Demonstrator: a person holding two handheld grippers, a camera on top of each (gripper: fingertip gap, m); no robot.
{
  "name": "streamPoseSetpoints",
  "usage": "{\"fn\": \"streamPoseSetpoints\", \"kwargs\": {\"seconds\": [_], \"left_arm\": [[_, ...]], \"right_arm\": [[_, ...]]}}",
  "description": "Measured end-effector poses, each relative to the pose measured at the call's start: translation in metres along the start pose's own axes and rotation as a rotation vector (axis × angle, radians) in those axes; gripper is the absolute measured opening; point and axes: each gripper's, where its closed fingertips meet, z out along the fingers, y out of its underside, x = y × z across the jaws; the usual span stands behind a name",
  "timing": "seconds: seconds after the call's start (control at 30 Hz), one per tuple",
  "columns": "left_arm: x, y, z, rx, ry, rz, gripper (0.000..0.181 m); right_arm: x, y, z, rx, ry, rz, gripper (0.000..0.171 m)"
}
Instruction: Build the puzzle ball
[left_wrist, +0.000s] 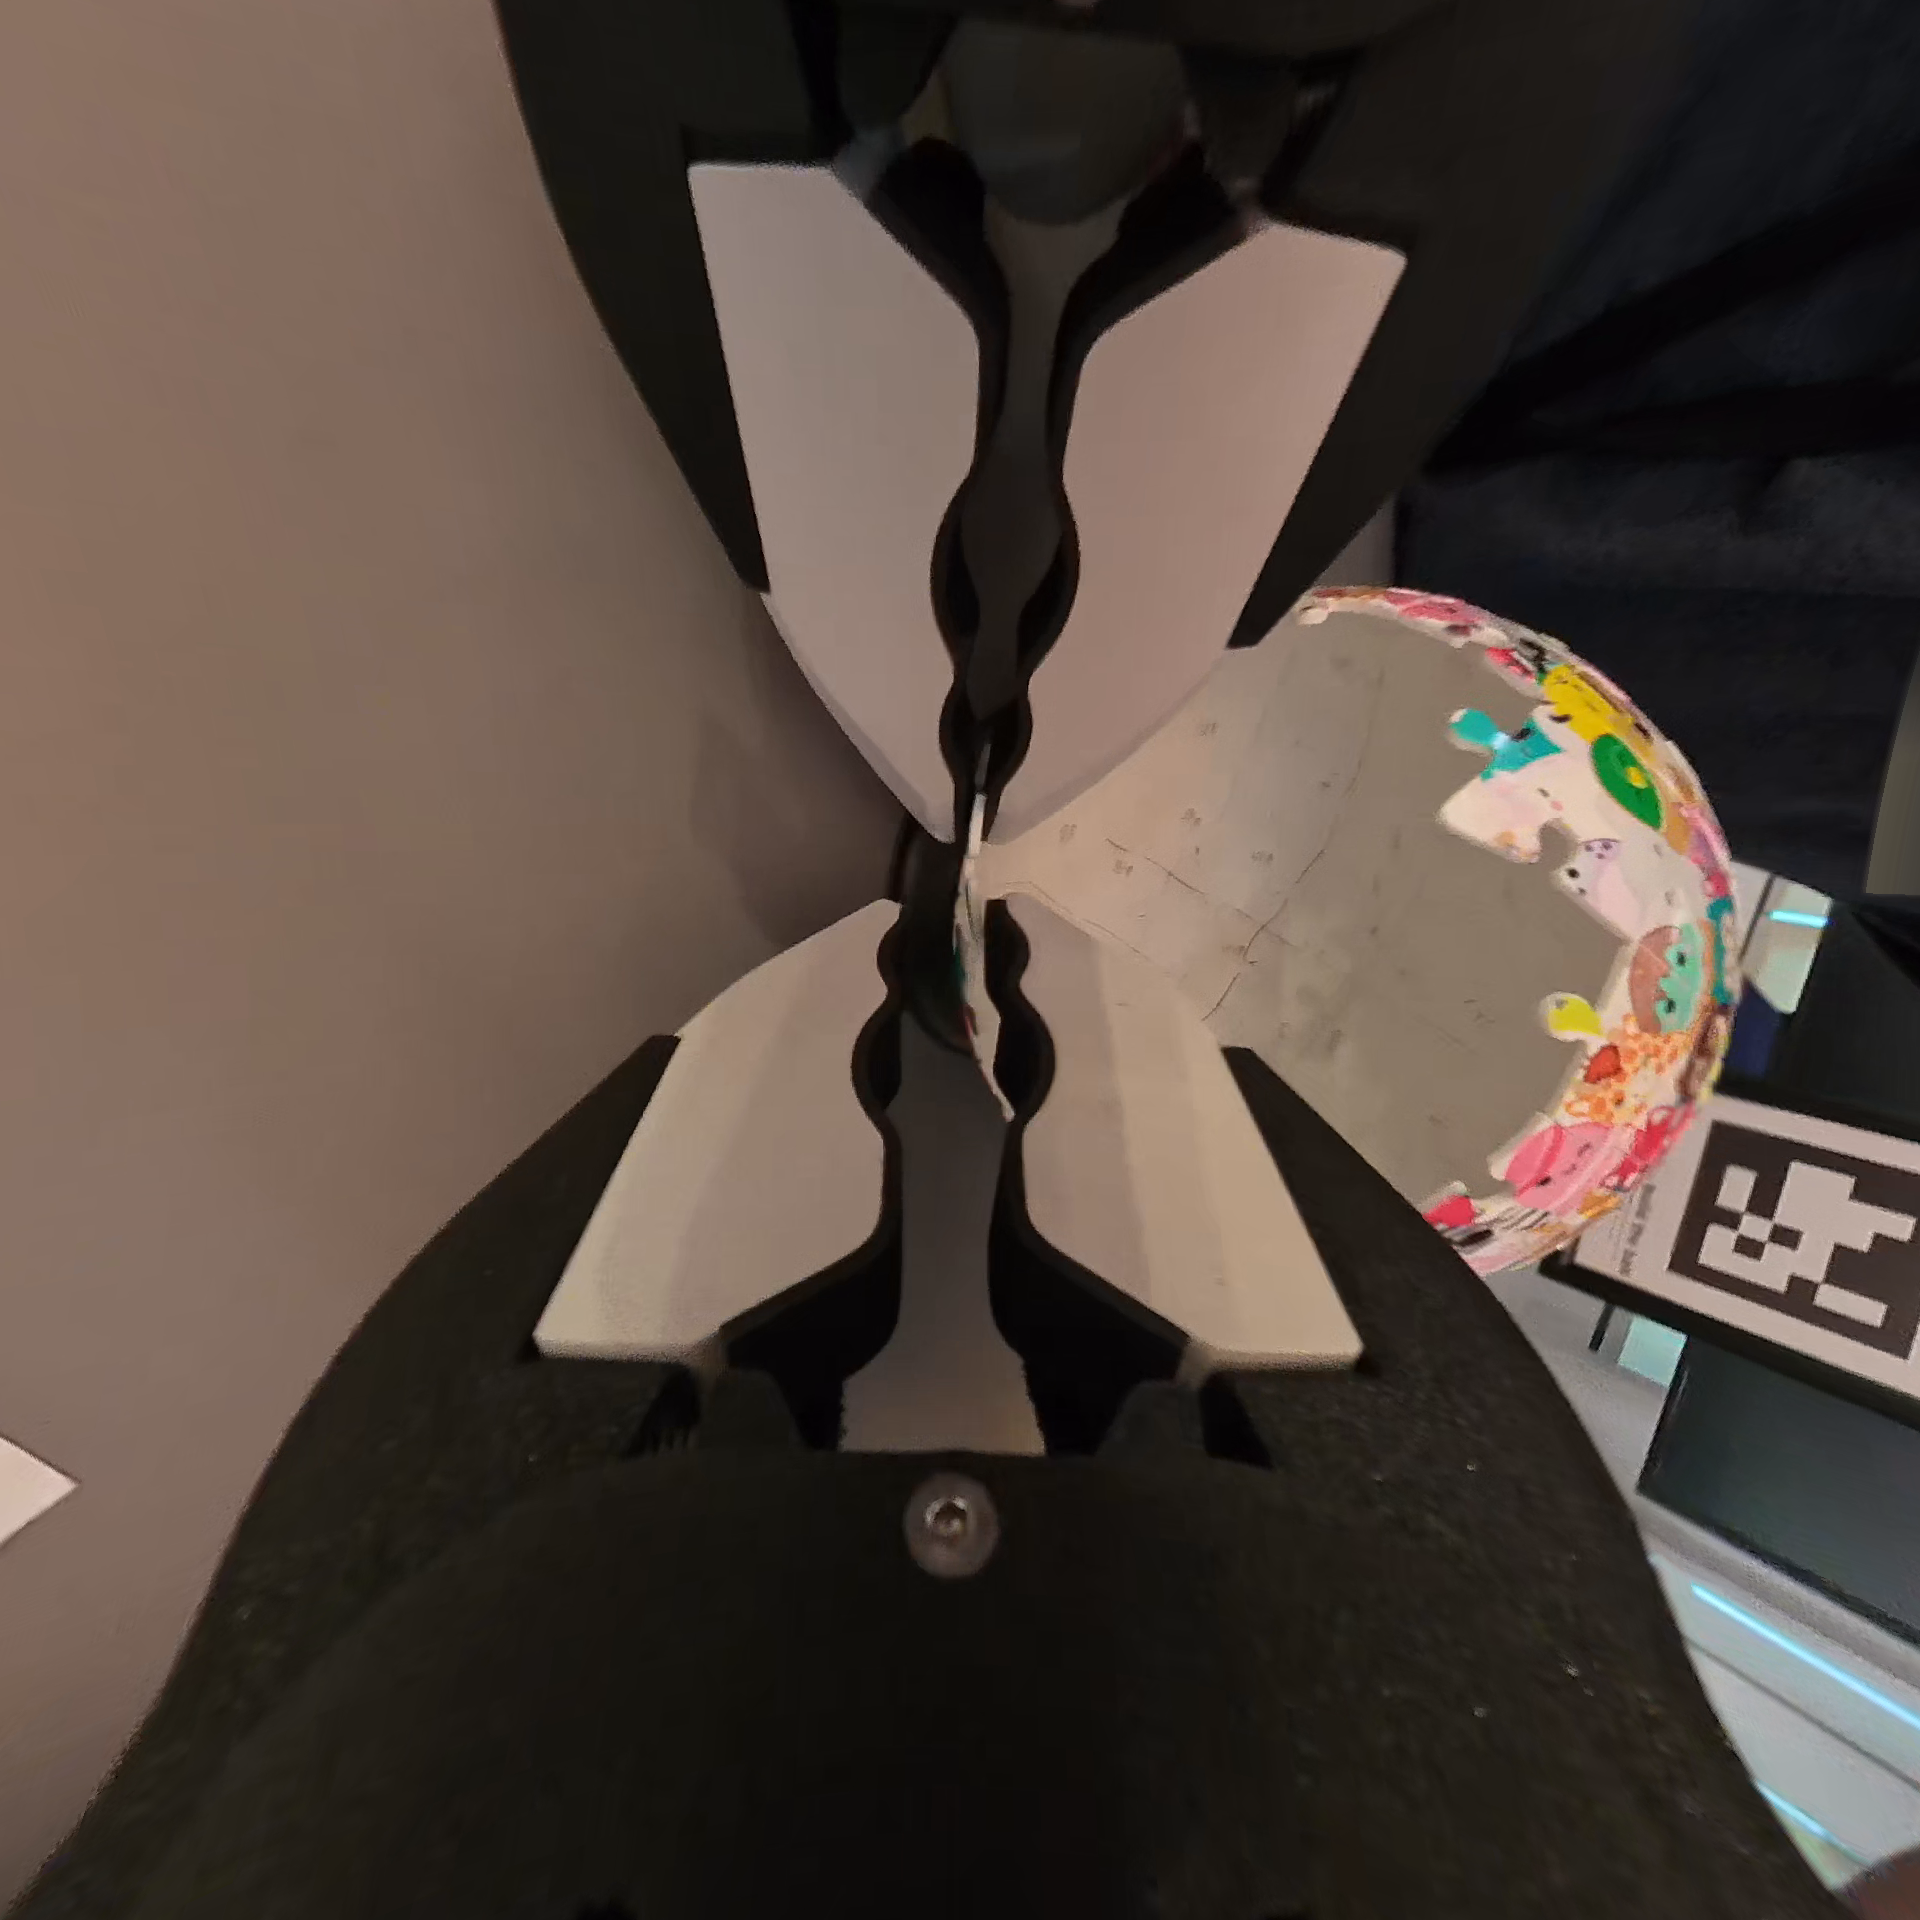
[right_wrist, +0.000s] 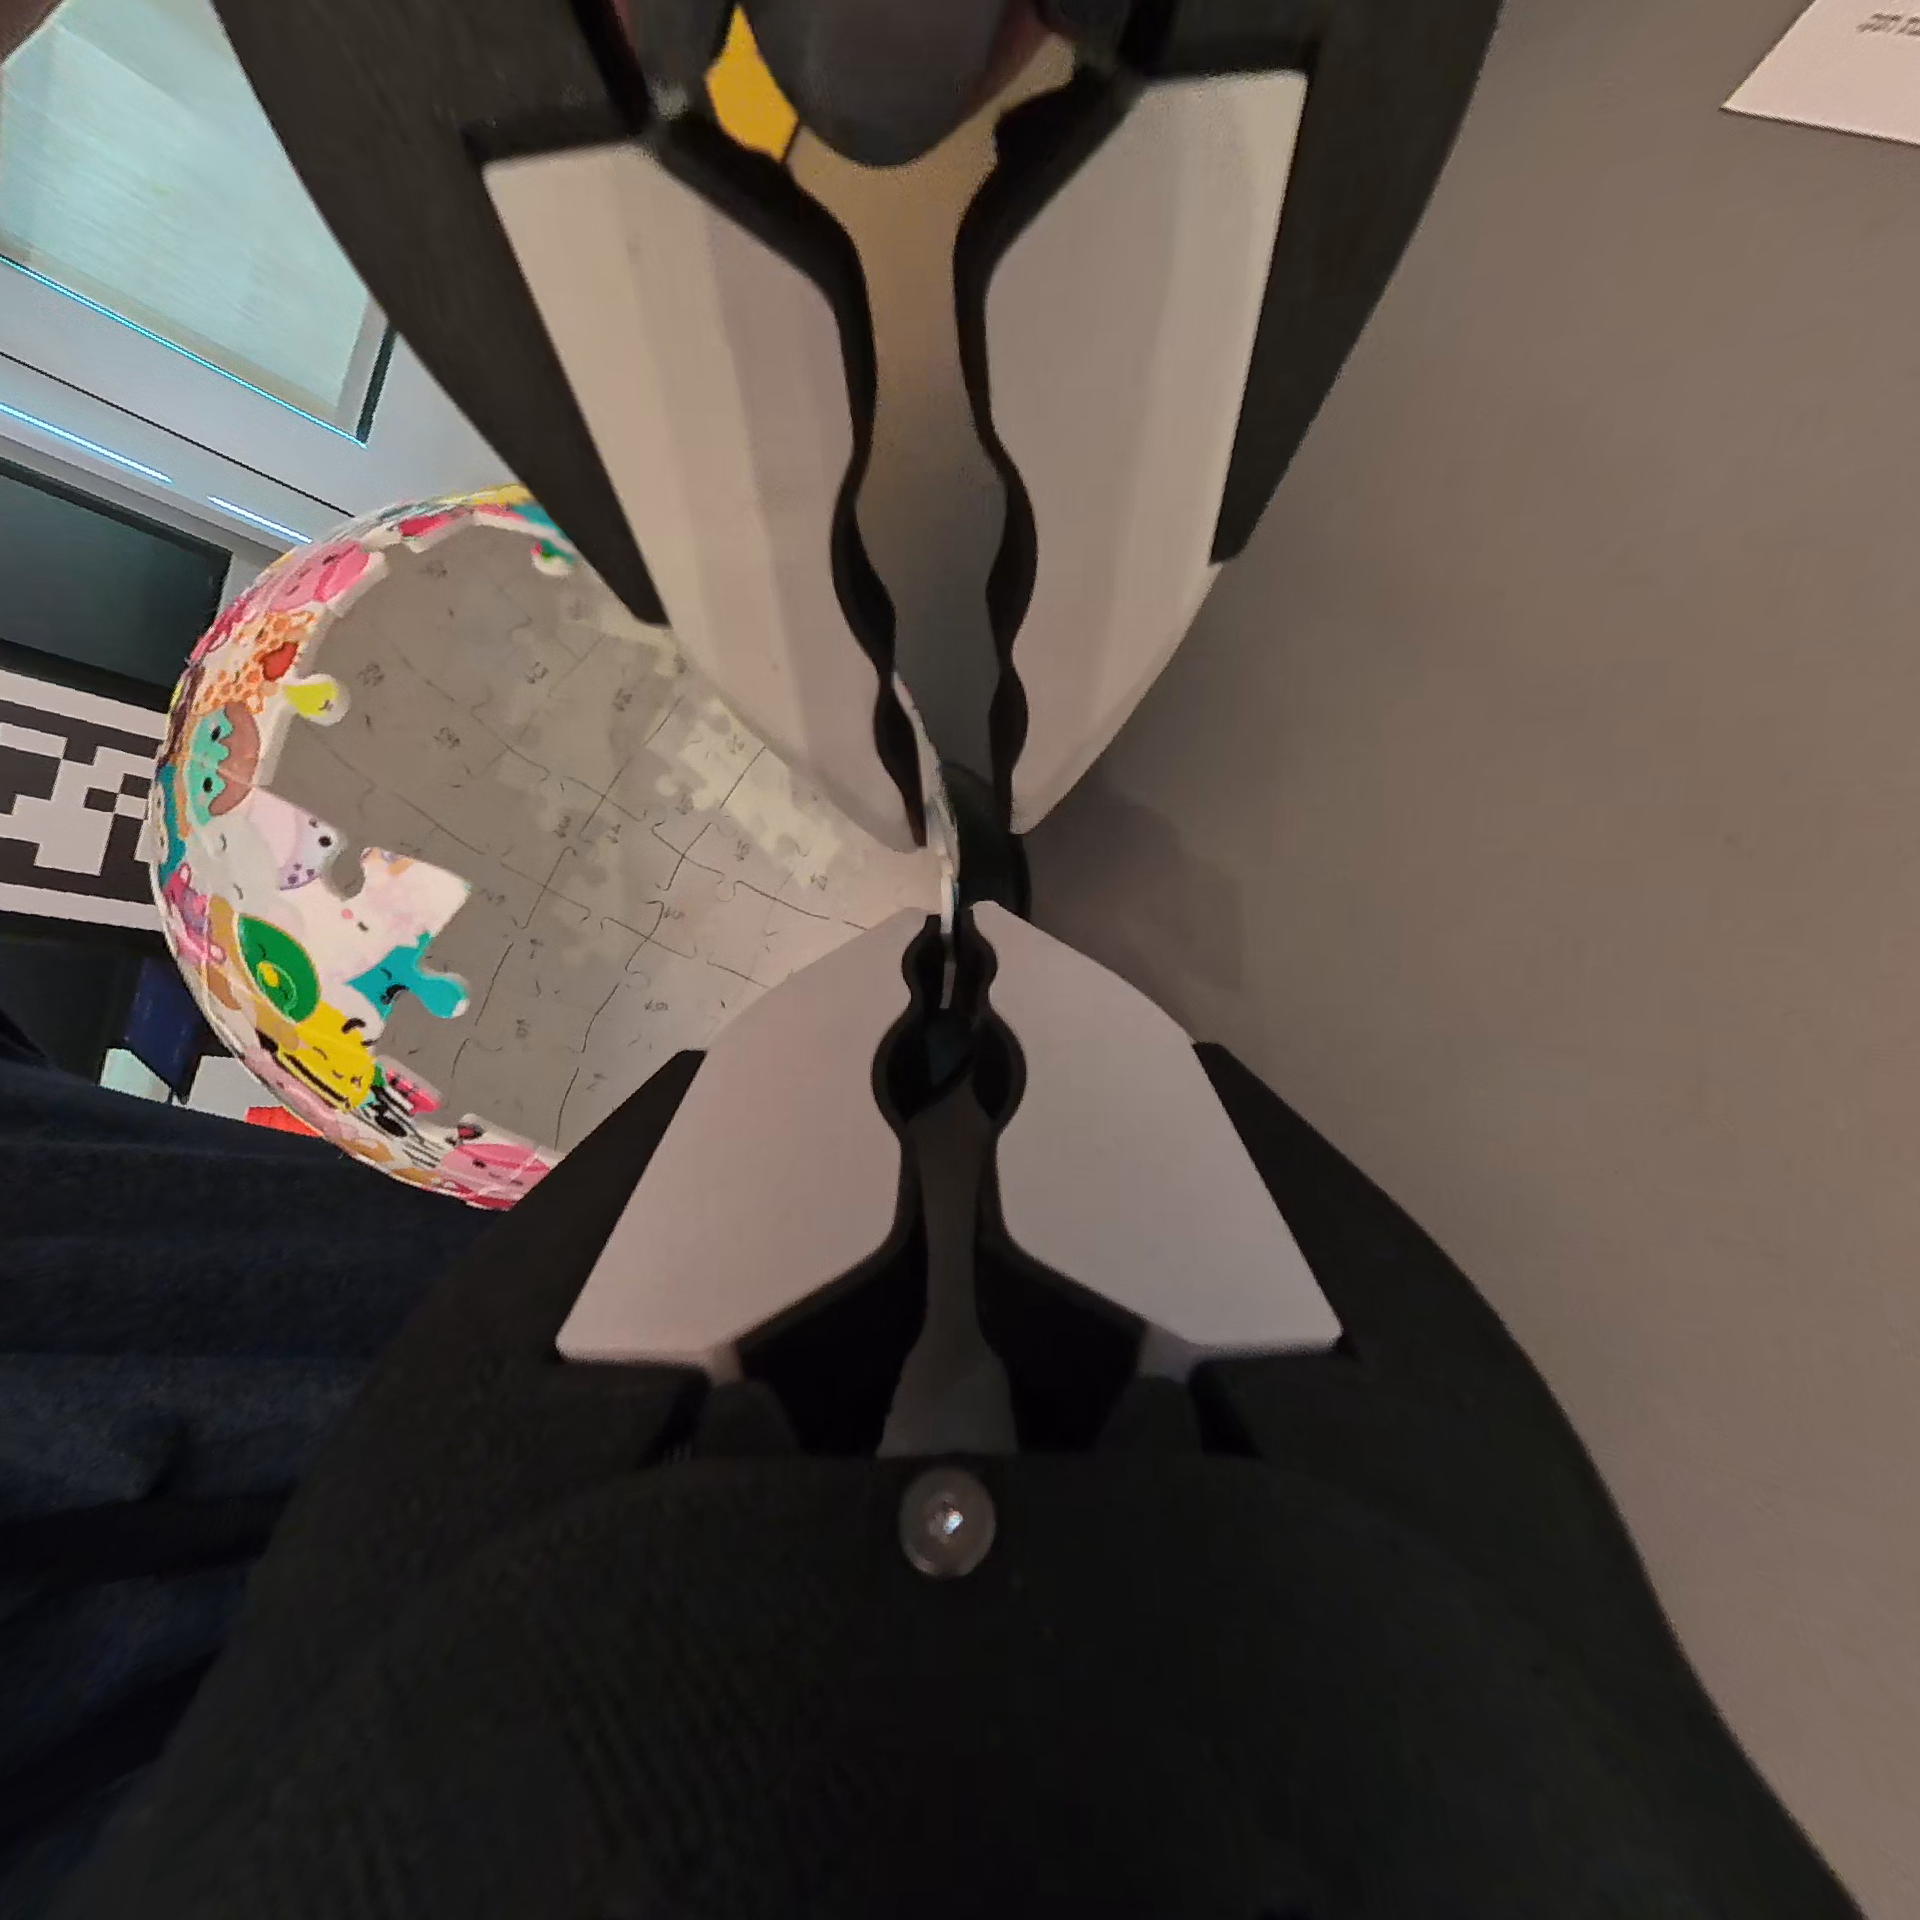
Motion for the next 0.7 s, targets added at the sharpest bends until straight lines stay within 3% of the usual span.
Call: {"fn": "streamPoseSetpoints", "kwargs": {"seconds": [0.2, 0.47, 0.7], "left_arm": [[0.0010, -0.0033, -0.0001, 0.013, -0.009, 0.029, 0.003], [-0.0005, -0.0023, 0.0002, 0.011, -0.035, 0.043, 0.002], [-0.0009, -0.0036, 0.0004, 0.029, -0.042, 0.051, 0.002]], "right_arm": [[0.0022, -0.0018, -0.0017, 0.012, 0.005, 0.009, 0.003], [0.0018, -0.0019, -0.0014, 0.009, -0.023, 0.033, 0.004], [0.0065, 0.0002, -0.0026, -0.025, -0.023, 0.031, 0.016]]}}
